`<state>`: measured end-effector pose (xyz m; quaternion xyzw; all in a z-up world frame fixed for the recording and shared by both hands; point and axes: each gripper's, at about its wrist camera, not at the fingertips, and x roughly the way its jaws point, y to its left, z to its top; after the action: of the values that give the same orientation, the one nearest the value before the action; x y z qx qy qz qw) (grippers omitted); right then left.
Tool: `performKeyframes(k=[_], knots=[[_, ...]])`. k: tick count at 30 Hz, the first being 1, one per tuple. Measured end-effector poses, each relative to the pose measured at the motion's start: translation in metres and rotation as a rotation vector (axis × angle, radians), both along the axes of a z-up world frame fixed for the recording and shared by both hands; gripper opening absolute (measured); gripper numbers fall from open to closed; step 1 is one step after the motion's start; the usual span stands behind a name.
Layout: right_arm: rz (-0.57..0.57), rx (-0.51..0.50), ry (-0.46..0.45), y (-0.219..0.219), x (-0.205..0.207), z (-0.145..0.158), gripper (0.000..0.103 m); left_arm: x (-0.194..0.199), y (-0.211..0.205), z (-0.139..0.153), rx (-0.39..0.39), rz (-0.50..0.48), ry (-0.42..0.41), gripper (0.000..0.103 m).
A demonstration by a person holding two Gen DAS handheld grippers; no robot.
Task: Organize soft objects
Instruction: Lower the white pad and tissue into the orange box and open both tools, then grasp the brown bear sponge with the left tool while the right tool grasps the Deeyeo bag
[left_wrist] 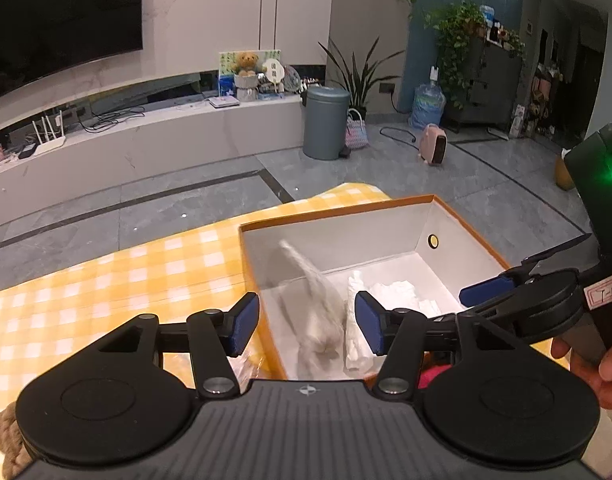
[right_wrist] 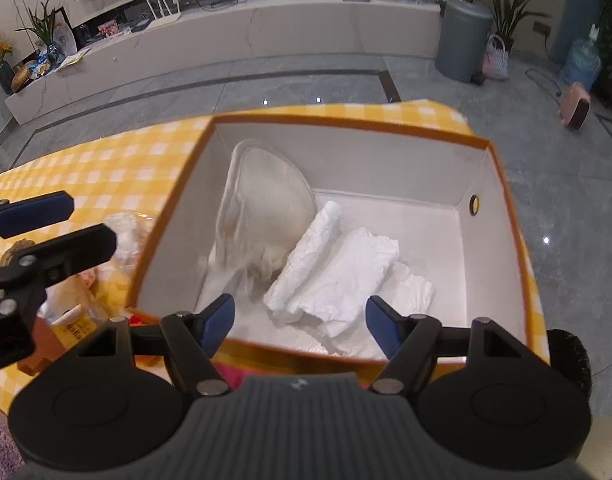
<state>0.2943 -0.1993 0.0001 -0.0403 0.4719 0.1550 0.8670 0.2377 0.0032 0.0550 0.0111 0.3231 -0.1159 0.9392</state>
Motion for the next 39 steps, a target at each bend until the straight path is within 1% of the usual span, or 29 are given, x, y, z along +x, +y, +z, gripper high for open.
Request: performKeyframes(k=[5, 9, 12, 15, 18, 21, 24, 27, 29, 32, 34, 37, 39], knots=[[0.000, 0.009, -0.066, 0.003, -0.034, 0.018, 0.072, -0.029, 0.019, 0.013, -0.024, 0.023, -0.035, 0.065], [0.003, 0.055, -0.143, 0.009, -0.069, 0.030, 0.072, -0.055, 0.038, 0.020, -0.034, 0.045, -0.070, 0.065], [0.016, 0.109, -0.208, 0.016, -0.097, 0.033, 0.072, -0.077, 0.053, 0.020, -0.046, 0.071, -0.097, 0.066], [0.022, 0.170, -0.256, 0.026, -0.124, 0.029, 0.072, -0.097, 0.071, 0.014, -0.053, 0.112, -0.120, 0.066], [0.025, 0.235, -0.278, 0.035, -0.147, 0.018, 0.072, -0.114, 0.085, 0.004, -0.053, 0.155, -0.129, 0.066], [0.035, 0.294, -0.296, 0.047, -0.168, 0.002, 0.072, -0.129, 0.097, -0.012, -0.039, 0.184, -0.133, 0.066], [0.048, 0.315, -0.314, 0.061, -0.185, -0.017, 0.072, -0.141, 0.105, -0.027, -0.021, 0.200, -0.129, 0.067], [0.079, 0.307, -0.318, 0.078, -0.194, -0.034, 0.072, -0.151, 0.115, -0.047, -0.021, 0.209, -0.106, 0.072], [0.103, 0.289, -0.305, 0.088, -0.196, -0.044, 0.072, -0.153, 0.123, -0.057, -0.029, 0.221, -0.076, 0.073], [0.137, 0.255, -0.280, 0.099, -0.192, -0.054, 0.072, -0.148, 0.134, -0.067, -0.032, 0.237, -0.028, 0.074], [0.151, 0.243, -0.272, 0.103, -0.186, -0.061, 0.072, -0.150, 0.138, -0.075, -0.029, 0.239, -0.021, 0.076], [0.189, 0.209, -0.265, 0.116, -0.177, -0.068, 0.072, -0.141, 0.142, -0.082, 0.003, 0.199, 0.005, 0.080], [0.231, 0.179, -0.271, 0.126, -0.169, -0.072, 0.072, -0.132, 0.143, -0.088, 0.052, 0.151, 0.028, 0.082]])
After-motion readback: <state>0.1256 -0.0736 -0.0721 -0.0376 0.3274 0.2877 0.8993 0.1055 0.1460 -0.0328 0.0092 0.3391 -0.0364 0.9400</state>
